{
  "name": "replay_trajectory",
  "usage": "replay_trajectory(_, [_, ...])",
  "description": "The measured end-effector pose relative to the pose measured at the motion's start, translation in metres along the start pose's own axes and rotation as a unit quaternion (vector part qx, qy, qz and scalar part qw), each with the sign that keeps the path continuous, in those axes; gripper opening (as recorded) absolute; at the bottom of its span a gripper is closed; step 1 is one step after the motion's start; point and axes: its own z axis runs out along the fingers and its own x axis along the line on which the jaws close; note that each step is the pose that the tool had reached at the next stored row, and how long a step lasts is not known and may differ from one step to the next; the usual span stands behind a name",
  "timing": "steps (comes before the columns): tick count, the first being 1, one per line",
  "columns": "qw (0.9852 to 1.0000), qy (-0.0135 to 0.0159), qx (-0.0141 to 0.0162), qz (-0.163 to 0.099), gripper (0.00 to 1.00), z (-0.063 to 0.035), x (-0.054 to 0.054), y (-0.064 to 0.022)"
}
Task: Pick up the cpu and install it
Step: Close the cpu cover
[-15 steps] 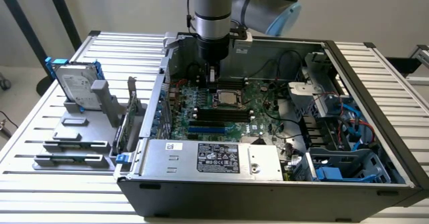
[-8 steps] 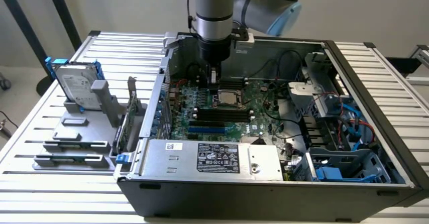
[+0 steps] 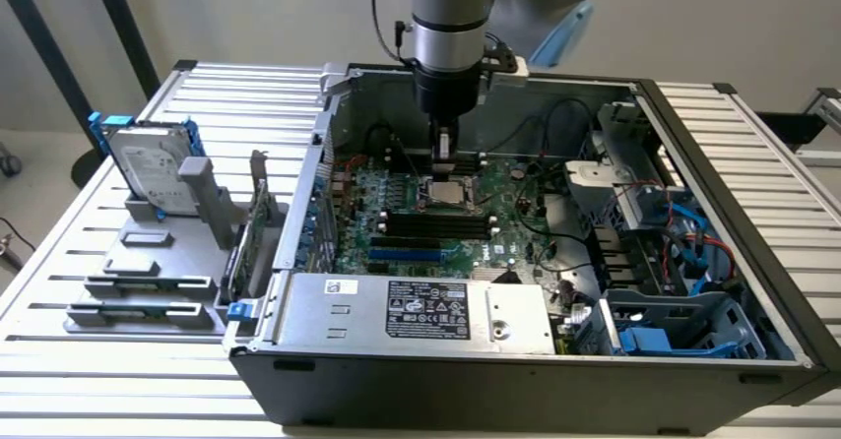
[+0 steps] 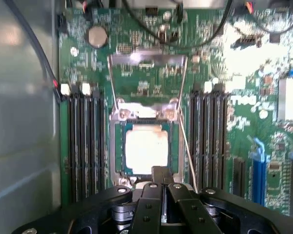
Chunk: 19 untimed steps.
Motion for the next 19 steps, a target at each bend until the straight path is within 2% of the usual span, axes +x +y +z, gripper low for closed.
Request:
replay_trajectory(4, [1.0000,0.0045,0.0010,0.000,0.11,-0.0118,-0.001,0.0185])
replay_trajectory(9, [0.9999,0.0153,0.0026,0.001,0.11,-0.0211,-0.002,0.0420])
replay_trajectory(15, [0.9995,0.0300,0.0036,0.002,0.11,-0.0259,-0.002,0.0696])
replay_trajectory(19, [0.9993,0.0358,0.0043,0.002,0.11,-0.0254,-0.003,0.0877])
